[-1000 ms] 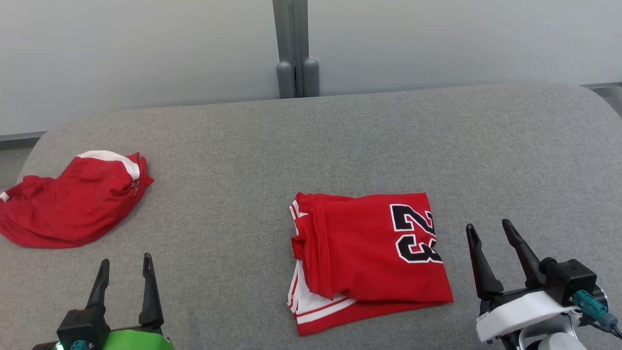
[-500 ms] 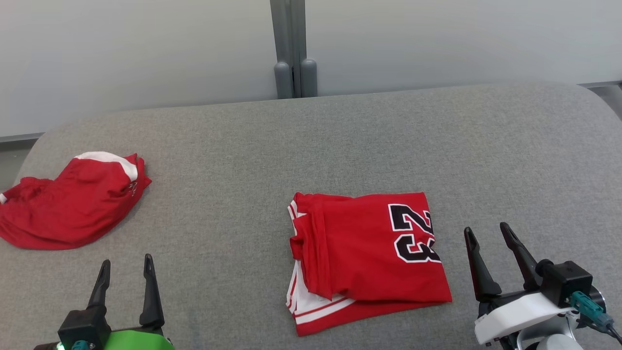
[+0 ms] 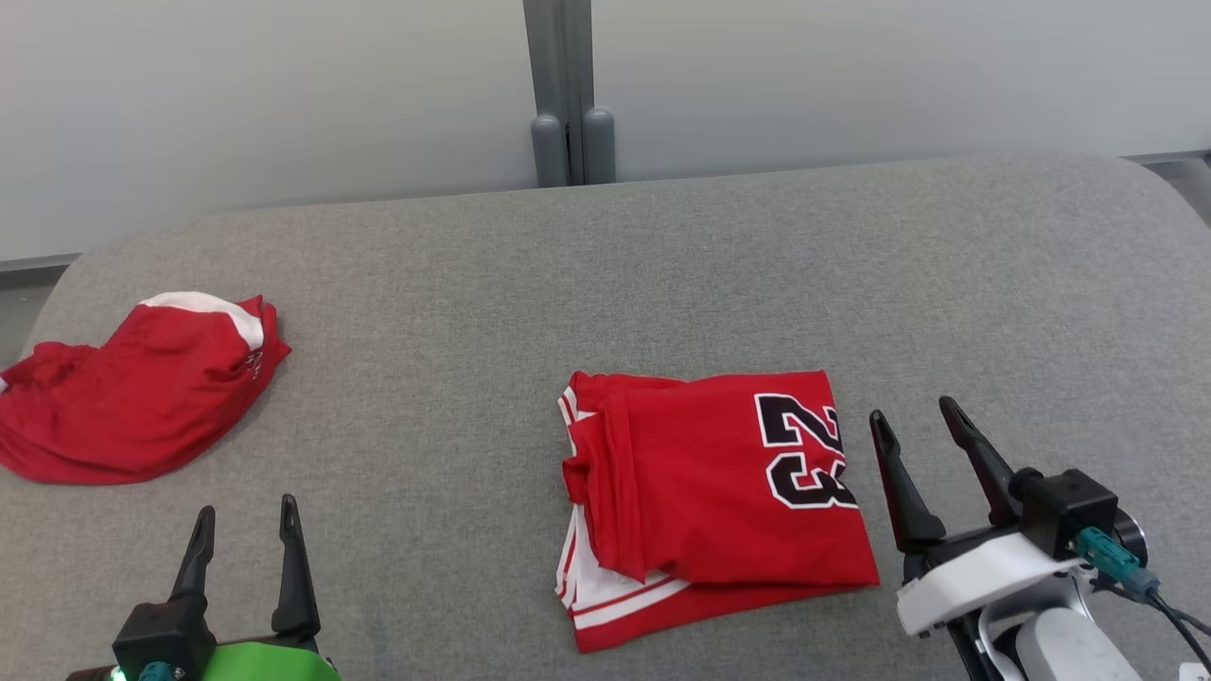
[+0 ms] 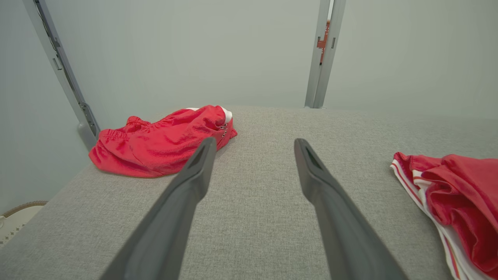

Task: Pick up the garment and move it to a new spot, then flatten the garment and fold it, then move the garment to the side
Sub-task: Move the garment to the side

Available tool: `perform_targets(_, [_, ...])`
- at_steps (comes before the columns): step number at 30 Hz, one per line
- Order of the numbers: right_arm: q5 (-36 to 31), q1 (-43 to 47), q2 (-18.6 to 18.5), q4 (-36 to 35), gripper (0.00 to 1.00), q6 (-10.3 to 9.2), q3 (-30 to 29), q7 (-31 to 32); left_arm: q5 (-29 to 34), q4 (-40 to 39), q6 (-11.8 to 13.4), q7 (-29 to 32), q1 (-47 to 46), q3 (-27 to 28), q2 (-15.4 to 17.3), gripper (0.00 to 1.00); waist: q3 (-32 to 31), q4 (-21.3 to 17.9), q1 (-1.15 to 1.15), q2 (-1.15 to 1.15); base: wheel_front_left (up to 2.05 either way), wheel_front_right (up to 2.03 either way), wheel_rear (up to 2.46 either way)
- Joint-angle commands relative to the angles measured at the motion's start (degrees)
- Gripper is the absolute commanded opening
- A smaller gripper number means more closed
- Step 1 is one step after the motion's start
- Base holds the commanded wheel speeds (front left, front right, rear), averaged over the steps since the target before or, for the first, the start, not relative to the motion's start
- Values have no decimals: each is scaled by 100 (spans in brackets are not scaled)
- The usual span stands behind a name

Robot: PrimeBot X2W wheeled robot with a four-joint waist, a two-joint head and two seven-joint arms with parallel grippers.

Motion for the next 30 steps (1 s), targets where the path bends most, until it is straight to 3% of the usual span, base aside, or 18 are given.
perform_targets(1, [-28,-192,-52,55,100,-7,68,-15,-36,8,-7,-2,-35,-18,11,100,23,12,0,0,0,0,0])
perform_targets(8, [-2,-936,-213,621,100,-7,348,-15,-31,0,-29,-2,-233,-99,11,100,241,142,0,0,0,0,0])
perform_targets(15, [123,-1461,-287,1868,100,-7,538,87,-58,32,-10,-2,-327,-166,11,100,416,298,0,0,0,0,0])
perform_targets(30, [676,-1885,-40,3858,100,-7,1058,45,-137,5,78,-2,-499,-294,11,100,718,473,0,0,0,0,0])
